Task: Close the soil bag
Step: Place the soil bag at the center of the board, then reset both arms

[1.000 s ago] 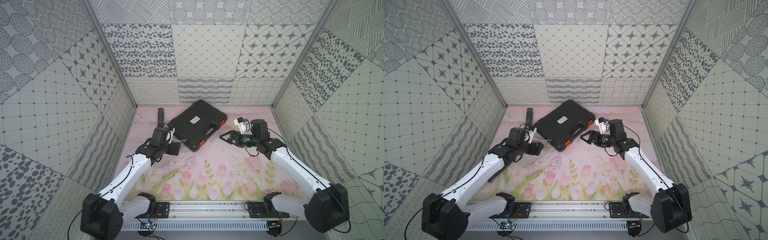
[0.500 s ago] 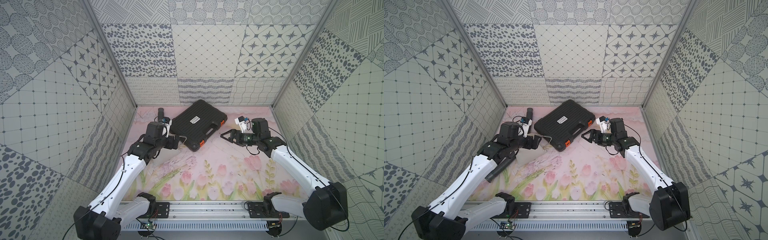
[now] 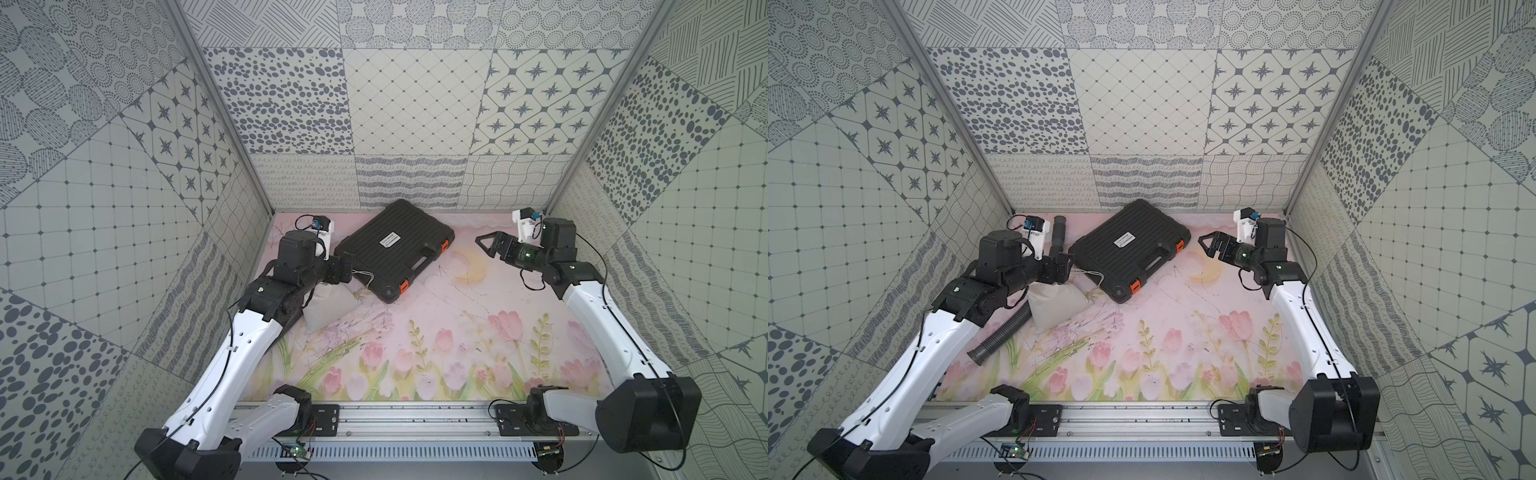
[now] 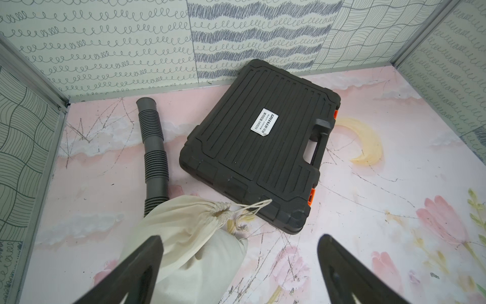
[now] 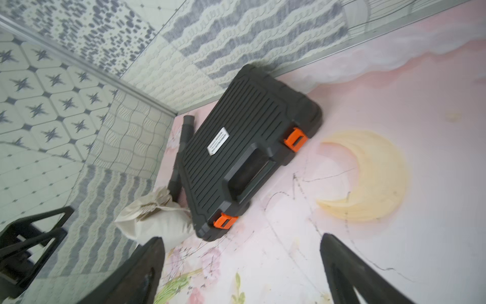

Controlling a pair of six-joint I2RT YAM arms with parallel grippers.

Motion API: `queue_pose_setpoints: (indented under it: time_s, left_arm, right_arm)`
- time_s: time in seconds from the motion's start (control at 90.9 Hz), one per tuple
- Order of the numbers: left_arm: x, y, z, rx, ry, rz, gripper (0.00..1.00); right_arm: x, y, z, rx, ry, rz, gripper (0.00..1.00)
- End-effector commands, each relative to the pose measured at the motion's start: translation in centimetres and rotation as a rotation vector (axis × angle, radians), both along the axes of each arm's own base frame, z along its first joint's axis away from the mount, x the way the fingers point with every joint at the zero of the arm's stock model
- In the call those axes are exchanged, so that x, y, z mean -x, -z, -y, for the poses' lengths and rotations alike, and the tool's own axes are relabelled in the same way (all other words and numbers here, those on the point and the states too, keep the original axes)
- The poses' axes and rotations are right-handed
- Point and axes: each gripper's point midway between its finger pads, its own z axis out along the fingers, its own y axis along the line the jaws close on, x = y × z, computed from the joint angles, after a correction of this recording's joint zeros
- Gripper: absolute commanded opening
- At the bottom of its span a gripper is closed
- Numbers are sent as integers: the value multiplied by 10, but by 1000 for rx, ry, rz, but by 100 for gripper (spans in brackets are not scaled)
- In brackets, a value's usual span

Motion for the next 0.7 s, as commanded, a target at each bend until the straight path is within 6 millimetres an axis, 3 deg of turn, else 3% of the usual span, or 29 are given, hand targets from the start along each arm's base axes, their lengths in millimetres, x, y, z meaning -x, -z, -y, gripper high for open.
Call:
queue_pose_setpoints:
  time_s: [0.0, 0.165, 0.374, 0.693]
  left_arm:
    - [-12, 4, -14, 32, -87, 18, 96]
    - [-16, 24, -31, 164, -153, 34, 96]
    - [-11, 54, -55, 167, -216, 48, 96]
    - [-11, 114, -89, 217, -271, 89, 96]
  right_arm:
    - [-8, 1, 41, 153, 126, 59, 97]
    - [-9, 24, 69, 328, 176, 98, 97]
    - [-6, 62, 93, 401, 233, 180, 97]
    - [-13, 115, 104, 398, 324, 344, 97]
